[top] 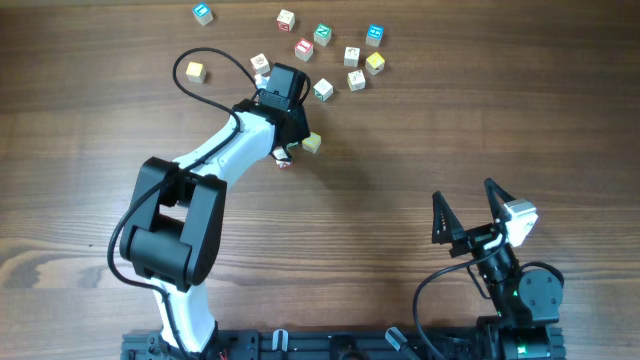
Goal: Form a circle
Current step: 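Raise the left gripper and move it back toward the cluster, then retract the left arm away to the left side of the table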
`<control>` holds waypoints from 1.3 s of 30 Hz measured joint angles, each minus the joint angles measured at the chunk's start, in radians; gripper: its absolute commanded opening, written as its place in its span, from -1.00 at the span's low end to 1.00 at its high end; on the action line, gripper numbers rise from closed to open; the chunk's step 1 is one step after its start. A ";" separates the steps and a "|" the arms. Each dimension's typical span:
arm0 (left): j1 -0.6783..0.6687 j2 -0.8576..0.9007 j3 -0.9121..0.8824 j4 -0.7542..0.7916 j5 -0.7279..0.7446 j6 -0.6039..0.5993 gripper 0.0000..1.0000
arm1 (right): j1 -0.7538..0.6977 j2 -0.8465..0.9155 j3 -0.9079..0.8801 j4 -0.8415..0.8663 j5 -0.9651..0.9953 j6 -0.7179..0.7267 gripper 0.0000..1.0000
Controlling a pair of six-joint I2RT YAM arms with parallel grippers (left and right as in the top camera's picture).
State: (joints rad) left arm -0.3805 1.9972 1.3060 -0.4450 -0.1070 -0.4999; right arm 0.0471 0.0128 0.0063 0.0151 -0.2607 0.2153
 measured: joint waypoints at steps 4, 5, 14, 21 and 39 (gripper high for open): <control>0.000 0.000 0.000 -0.011 0.000 0.000 -0.35 | 0.000 0.000 0.000 0.000 0.000 0.000 1.00; 0.000 0.000 0.000 -0.014 0.000 0.000 -0.35 | 0.000 0.000 0.000 0.000 0.000 0.000 0.99; 0.000 0.000 0.000 -0.017 0.000 -0.003 -0.36 | 0.000 0.000 0.000 0.000 0.000 0.000 1.00; 0.000 0.000 0.000 -0.005 0.000 -0.015 -0.36 | 0.000 0.000 0.000 0.000 0.000 0.000 1.00; 0.000 0.000 0.000 -0.014 0.027 -0.023 -0.20 | 0.000 0.000 0.000 0.000 0.000 0.000 1.00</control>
State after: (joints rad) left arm -0.3805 1.9972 1.3060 -0.4595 -0.0799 -0.5228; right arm 0.0471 0.0128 0.0063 0.0151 -0.2607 0.2153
